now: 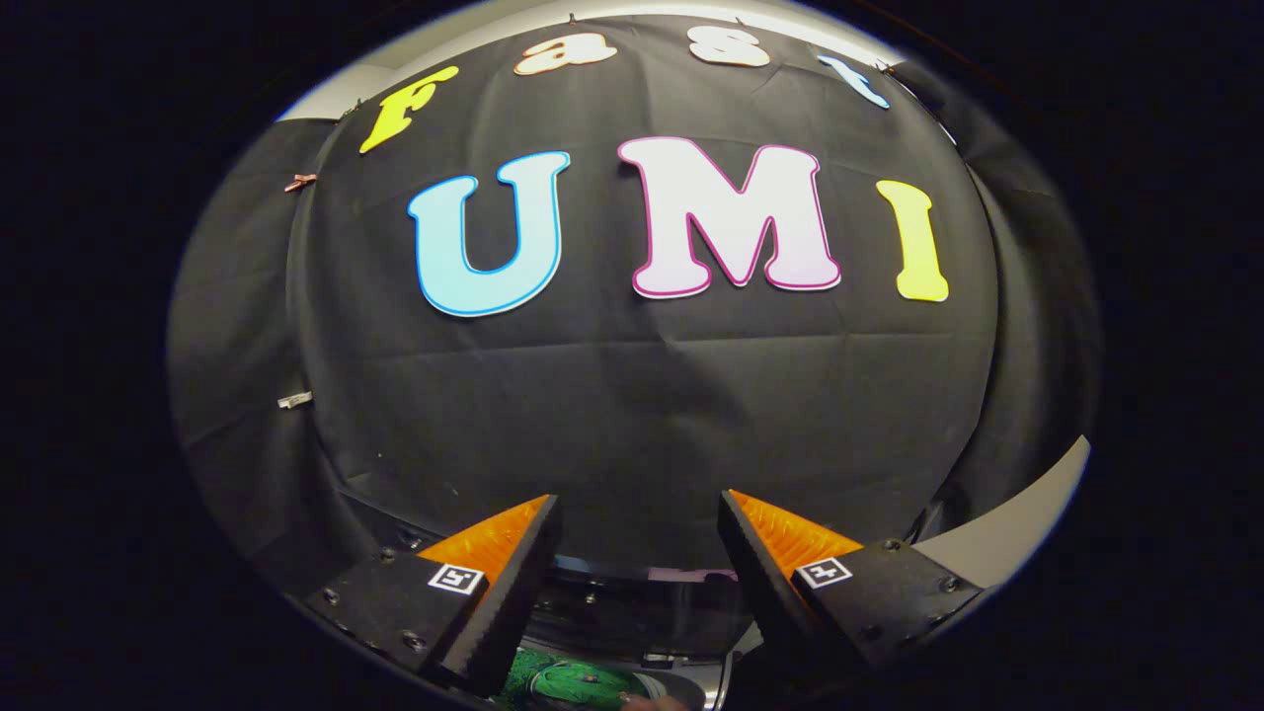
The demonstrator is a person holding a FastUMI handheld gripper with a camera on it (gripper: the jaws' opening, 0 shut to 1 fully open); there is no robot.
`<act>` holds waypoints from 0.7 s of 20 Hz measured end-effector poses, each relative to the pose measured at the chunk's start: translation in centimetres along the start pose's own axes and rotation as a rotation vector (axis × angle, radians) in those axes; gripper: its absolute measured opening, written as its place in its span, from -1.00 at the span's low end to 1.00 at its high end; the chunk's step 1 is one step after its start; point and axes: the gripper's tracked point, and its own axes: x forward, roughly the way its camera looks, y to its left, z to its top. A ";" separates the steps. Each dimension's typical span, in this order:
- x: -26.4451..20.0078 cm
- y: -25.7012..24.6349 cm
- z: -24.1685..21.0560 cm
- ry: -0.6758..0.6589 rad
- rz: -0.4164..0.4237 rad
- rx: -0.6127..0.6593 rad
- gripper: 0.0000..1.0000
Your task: Put the clothes into the washing machine and then close the washing machine lid.
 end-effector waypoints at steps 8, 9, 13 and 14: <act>1.0 -1.1 -1.8 0.080 -0.029 -0.022 0.99; 1.0 -1.2 -1.8 0.086 -0.030 -0.022 0.99; 0.8 -1.3 -2.1 0.119 -0.028 0.016 1.00; 0.5 -1.3 -2.3 0.119 -0.030 0.017 1.00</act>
